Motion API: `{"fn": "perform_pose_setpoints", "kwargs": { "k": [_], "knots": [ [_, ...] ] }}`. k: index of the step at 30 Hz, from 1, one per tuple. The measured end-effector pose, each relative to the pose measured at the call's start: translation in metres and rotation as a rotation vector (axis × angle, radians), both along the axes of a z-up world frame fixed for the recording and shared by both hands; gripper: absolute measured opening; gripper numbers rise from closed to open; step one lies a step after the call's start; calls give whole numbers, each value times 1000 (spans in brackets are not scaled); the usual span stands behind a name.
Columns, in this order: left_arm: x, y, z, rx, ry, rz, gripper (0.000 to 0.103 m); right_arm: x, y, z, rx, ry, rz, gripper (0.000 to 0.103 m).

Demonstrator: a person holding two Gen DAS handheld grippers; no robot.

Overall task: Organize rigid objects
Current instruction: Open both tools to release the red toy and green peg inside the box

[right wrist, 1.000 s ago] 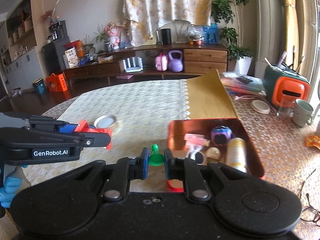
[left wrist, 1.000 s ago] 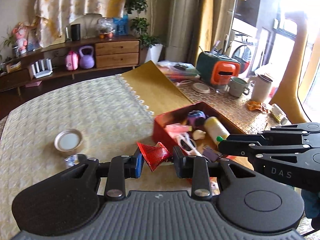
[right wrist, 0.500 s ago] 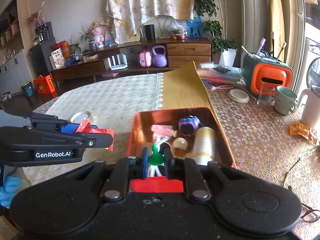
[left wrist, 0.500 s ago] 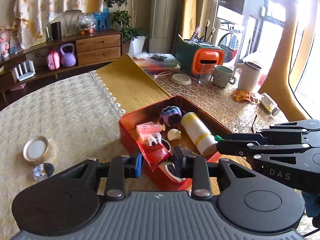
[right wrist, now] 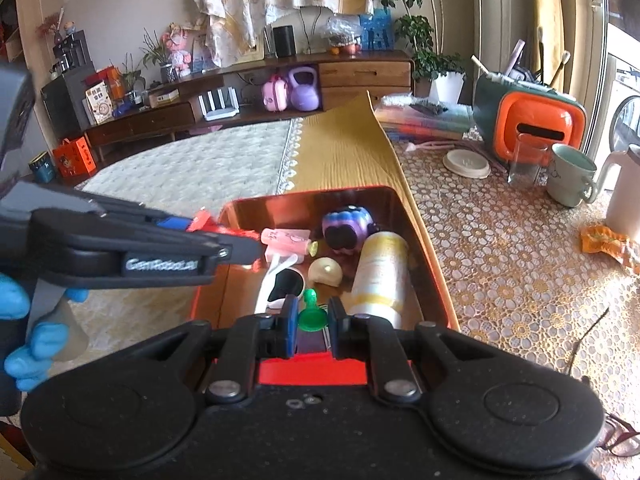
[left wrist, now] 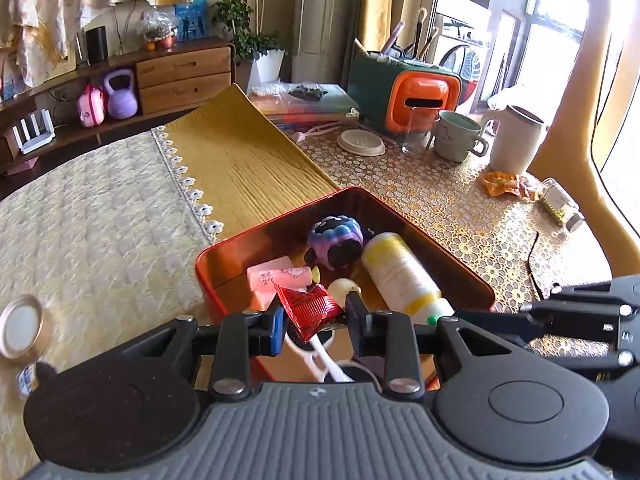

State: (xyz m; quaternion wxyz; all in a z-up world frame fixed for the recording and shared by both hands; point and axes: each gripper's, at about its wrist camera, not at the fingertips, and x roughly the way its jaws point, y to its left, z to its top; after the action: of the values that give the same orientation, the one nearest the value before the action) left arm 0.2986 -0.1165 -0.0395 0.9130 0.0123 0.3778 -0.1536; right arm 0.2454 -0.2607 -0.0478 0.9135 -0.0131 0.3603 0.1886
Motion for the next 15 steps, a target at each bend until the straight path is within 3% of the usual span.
{"fn": "perform_pose_setpoints", "kwargs": {
  "k": [15],
  "knots": [
    [45,-24,-29,10,28,-29,30,33,18,-32,-42,64,26,14]
  ]
}}
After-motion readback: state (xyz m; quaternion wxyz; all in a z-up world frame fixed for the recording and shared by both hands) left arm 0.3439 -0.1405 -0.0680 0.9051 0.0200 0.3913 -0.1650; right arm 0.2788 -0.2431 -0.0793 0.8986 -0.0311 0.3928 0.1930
